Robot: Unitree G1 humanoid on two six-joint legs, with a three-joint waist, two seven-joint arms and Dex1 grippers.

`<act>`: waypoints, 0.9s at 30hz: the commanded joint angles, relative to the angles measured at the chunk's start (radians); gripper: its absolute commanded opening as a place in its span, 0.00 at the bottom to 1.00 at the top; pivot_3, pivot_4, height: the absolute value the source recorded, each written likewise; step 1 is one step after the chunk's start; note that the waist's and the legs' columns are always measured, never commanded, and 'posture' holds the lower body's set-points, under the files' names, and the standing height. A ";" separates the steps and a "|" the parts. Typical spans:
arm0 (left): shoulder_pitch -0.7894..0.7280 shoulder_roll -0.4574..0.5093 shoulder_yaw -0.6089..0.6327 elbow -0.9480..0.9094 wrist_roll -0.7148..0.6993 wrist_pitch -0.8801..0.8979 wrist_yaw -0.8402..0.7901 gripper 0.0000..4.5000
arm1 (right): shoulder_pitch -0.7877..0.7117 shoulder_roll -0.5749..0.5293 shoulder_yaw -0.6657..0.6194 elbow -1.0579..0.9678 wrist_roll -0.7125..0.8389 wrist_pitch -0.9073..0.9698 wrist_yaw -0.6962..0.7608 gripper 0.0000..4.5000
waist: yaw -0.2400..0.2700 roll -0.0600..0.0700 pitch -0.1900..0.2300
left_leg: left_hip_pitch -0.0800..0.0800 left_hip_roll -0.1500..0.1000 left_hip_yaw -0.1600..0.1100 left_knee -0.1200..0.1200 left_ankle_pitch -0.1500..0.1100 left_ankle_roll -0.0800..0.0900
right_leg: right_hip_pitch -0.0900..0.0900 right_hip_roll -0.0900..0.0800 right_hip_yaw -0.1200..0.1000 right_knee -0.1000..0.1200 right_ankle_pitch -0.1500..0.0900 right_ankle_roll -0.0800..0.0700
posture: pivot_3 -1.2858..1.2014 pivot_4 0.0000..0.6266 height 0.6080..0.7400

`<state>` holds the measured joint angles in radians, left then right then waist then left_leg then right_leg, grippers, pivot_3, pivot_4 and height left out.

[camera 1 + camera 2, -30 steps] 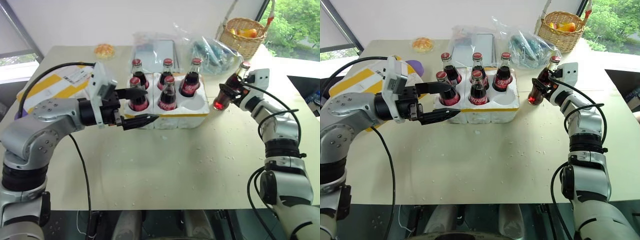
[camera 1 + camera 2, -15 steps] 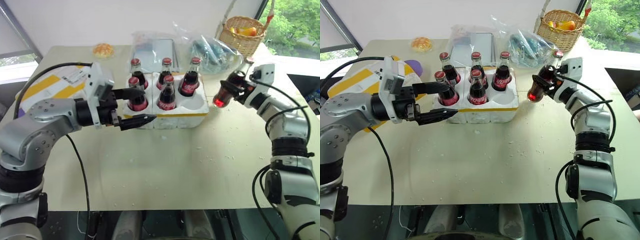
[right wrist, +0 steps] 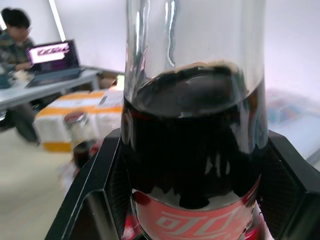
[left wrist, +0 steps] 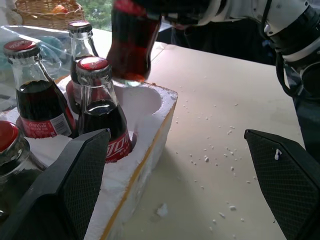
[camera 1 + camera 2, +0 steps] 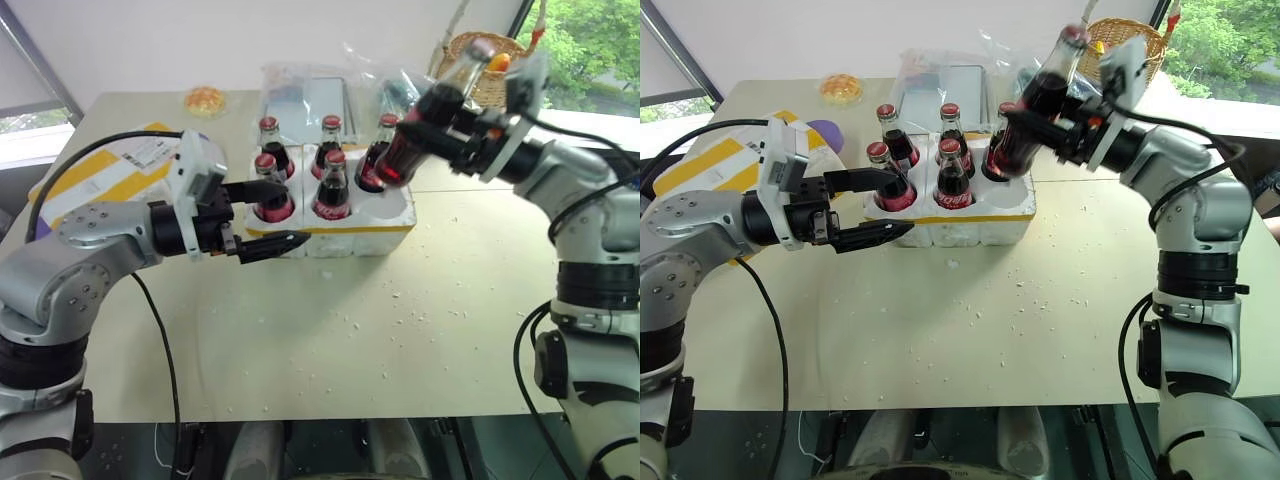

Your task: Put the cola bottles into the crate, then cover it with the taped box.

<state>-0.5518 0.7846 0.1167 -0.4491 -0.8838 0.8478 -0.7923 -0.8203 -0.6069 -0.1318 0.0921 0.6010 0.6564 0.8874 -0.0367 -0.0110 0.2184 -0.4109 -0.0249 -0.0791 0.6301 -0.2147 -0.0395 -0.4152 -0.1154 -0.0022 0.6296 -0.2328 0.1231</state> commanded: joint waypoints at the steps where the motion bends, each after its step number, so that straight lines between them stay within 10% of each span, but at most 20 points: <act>1: -0.006 0.015 0.043 -0.034 -0.016 -0.004 0.007 1.00 | -0.018 -0.006 -0.011 -0.057 0.005 -0.035 0.022 0.59 | 0.000 0.000 0.000 | 0.000 0.000 0.000 0.000 0.000 0.000 | 0.000 0.000 0.000 0.000 0.000 0.000 | 0.52 0.24 0.98; 14: -0.012 0.027 0.047 -0.026 -0.010 -0.005 0.003 1.00 | 0.055 0.021 0.138 -0.003 -0.145 -0.136 0.069 0.59 | -0.003 0.000 0.000 | 0.000 0.000 0.000 -0.001 0.000 0.000 | -0.001 0.000 0.000 0.000 0.000 0.000 | 0.52 0.24 0.98; 18: -0.008 0.029 0.048 -0.026 -0.008 -0.009 -0.001 1.00 | 0.064 0.025 0.158 0.004 -0.149 -0.113 0.093 1.00 | -0.004 0.000 0.000 | 0.000 0.000 0.000 0.000 0.000 0.000 | -0.001 0.000 0.000 0.000 0.000 0.000 | 0.52 0.24 0.98; 27: 0.015 0.046 0.070 -0.031 0.002 -0.021 -0.010 1.00 | 0.056 -0.051 0.115 -0.039 -0.123 -0.095 0.180 1.00 | -0.002 -0.001 0.000 | 0.000 0.000 0.000 0.000 0.000 0.000 | 0.000 0.000 0.000 0.001 0.000 0.000 | 0.52 0.24 0.98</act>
<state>-0.5416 0.8070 0.1376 -0.4539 -0.8825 0.8437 -0.8024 -0.7512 -0.6208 0.0338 0.1089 0.4462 0.5613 1.0294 -0.0388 -0.0115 0.2181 -0.4110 -0.0249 -0.0791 0.6301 -0.2146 -0.0395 -0.4157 -0.1153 -0.0022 0.6301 -0.2328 0.1230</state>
